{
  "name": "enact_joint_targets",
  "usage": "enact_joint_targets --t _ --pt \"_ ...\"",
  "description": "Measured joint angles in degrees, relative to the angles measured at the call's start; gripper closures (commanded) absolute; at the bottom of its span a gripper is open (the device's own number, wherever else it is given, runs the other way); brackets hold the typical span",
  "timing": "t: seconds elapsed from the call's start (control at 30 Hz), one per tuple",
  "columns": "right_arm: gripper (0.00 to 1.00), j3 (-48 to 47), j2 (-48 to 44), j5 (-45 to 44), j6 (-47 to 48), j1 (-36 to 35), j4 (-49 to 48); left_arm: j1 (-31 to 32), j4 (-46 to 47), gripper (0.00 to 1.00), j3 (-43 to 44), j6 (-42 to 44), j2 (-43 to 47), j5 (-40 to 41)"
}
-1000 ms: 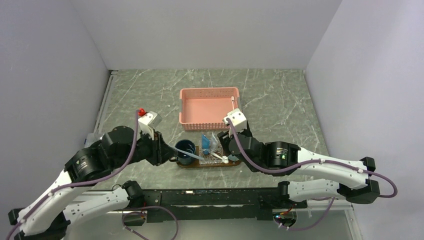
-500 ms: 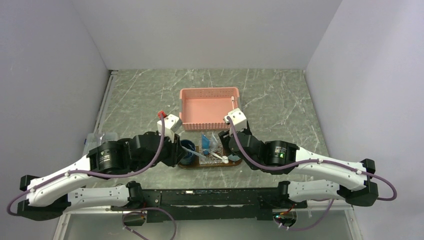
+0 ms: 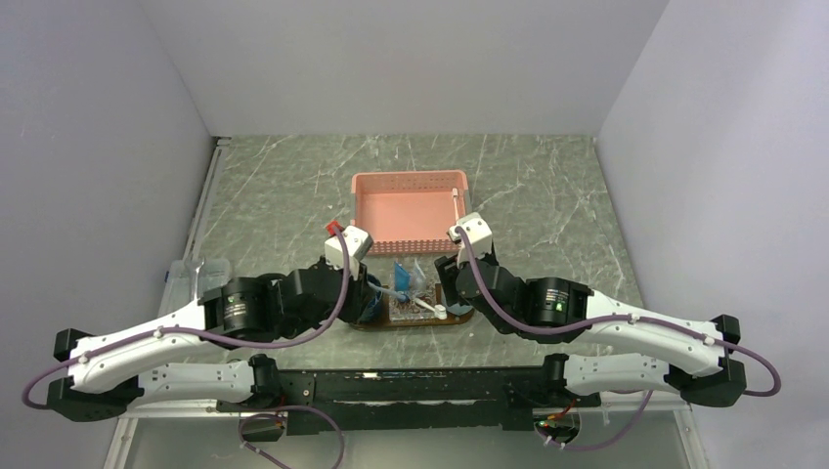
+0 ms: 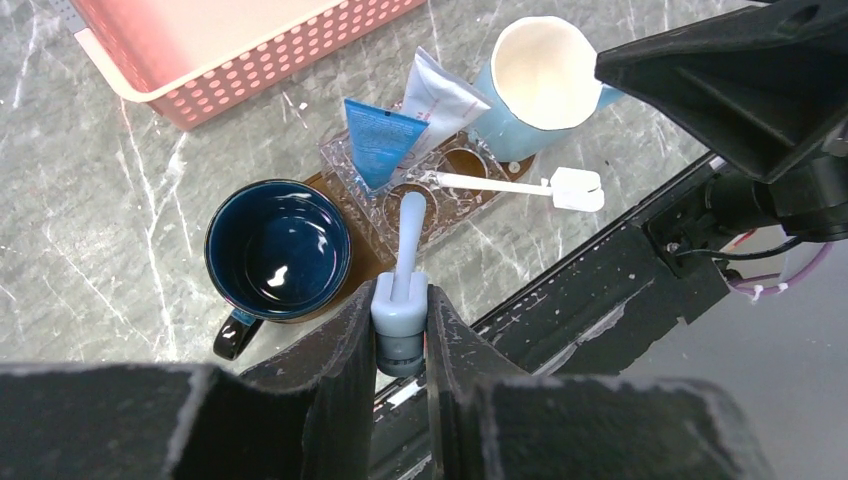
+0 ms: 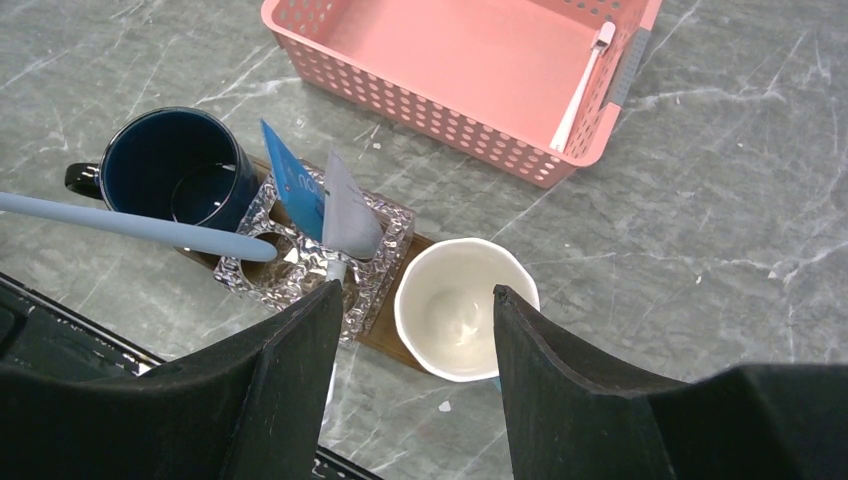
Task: Prepare toiletry sets of a toothbrush and toothpaste on the tray
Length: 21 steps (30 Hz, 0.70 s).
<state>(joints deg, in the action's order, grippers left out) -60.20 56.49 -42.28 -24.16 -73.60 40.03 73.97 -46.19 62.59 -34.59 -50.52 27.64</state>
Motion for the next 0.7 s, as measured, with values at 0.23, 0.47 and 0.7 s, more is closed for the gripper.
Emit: enact_joint_targets --t 0.23,0.47,0.7 --pt "0.41 1.05 -1.01 0.17 -0.5 0.02 0.02 0.0 0.63 1.0 -0.66 0.02 -1.05 0.26" --pt "0.41 1.22 -1.01 0.57 -0.55 0.02 0.0 0.0 1.49 1.0 -2.1 0.0 -3.06 0.52" --pt "0.41 1.84 -1.07 0.74 -0.98 0.02 0.04 0.0 2.36 1.0 -3.43 -0.02 -5.95 0.72"
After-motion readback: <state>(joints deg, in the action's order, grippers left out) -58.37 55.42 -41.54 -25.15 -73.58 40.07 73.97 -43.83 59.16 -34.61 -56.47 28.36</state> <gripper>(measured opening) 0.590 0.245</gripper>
